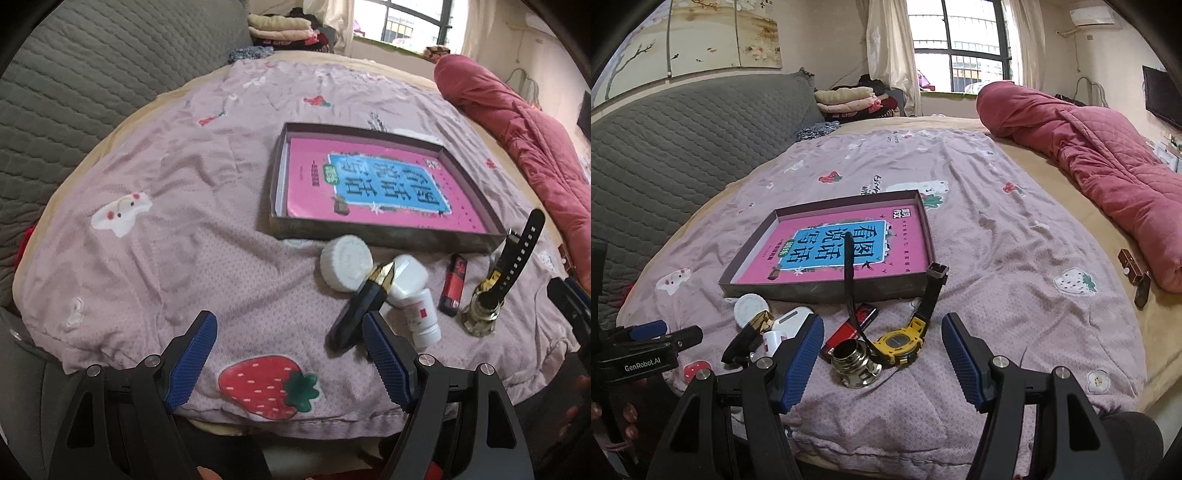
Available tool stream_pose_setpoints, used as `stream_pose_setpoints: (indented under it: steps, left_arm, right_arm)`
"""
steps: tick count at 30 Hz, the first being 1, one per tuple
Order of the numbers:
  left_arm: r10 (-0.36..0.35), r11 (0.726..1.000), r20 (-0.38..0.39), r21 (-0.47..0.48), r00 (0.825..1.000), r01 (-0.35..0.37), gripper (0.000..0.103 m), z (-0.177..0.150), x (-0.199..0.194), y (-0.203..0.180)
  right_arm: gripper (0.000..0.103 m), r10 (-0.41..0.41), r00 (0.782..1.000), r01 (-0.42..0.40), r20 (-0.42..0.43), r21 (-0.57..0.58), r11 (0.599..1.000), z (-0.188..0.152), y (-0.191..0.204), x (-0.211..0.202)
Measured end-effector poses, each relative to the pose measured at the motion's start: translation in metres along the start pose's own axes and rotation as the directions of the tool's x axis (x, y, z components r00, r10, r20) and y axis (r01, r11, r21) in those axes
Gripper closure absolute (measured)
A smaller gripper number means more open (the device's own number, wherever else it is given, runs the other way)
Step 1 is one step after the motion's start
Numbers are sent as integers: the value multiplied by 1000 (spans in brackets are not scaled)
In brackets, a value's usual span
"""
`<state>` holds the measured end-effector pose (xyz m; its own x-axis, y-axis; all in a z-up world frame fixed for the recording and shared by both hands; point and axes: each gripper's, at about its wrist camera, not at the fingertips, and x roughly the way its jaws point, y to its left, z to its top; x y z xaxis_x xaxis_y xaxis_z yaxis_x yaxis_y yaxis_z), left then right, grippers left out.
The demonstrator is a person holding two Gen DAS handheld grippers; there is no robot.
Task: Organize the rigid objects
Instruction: 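Close the left tool on the black lipstick tube while the right tool approaches the silver jar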
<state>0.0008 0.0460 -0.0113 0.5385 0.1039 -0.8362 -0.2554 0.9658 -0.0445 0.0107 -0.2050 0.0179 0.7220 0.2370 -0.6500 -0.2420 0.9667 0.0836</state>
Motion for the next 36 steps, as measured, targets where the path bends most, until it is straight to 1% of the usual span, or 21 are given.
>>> stream_pose_setpoints:
  steps: [4, 10, 16, 19, 21, 24, 28, 32, 33, 34, 36]
  left_arm:
    - [-14, 1000, -26, 27, 1000, 15, 21, -5, 6, -7]
    - [-61, 996, -76, 62, 995, 65, 21, -15, 14, -23]
    - [-142, 987, -137, 54, 980, 150, 21, -23, 21, -35]
    - [-120, 991, -141, 42, 983, 127, 21, -24, 27, -33]
    - [-122, 992, -149, 18, 981, 126, 21, -20, 32, -28]
    - [-114, 993, -132, 7, 985, 116, 21, -12, 35, -25]
    - [-70, 996, -112, 53, 991, 77, 21, 1, 43, -35]
    - [-53, 994, -135, 91, 989, 65, 22, 8, 56, -43]
    - [-56, 993, -147, 93, 988, 70, 27, 8, 60, -44]
    - [-58, 993, -163, 94, 985, 74, 34, 9, 63, -45]
    - [-57, 992, -178, 98, 982, 75, 39, 9, 68, -46]
  right_arm:
    - [37, 1, 1000, -2, -27, -12, 1000, -3, 2, 5]
    - [37, -2, 997, 1, -74, -15, 1000, -8, 2, 13]
    - [37, 0, 996, -1, -92, -15, 1000, -11, 3, 18]
    - [37, -1, 995, -1, -100, -18, 1000, -12, 2, 21]
    - [37, -2, 994, 0, -109, -18, 1000, -12, 2, 23]
    - [37, -1, 993, -1, -120, -19, 1000, -13, 2, 25]
    - [37, 2, 991, -6, -134, -30, 1000, -14, 5, 29]
    - [37, 4, 989, -9, -145, -34, 999, -16, 5, 31]
    - [37, 4, 989, -9, -148, -32, 999, -17, 5, 32]
    - [37, 4, 988, -9, -154, -30, 1000, -17, 4, 33]
    - [37, 6, 985, -10, -172, -25, 1000, -19, 3, 37]
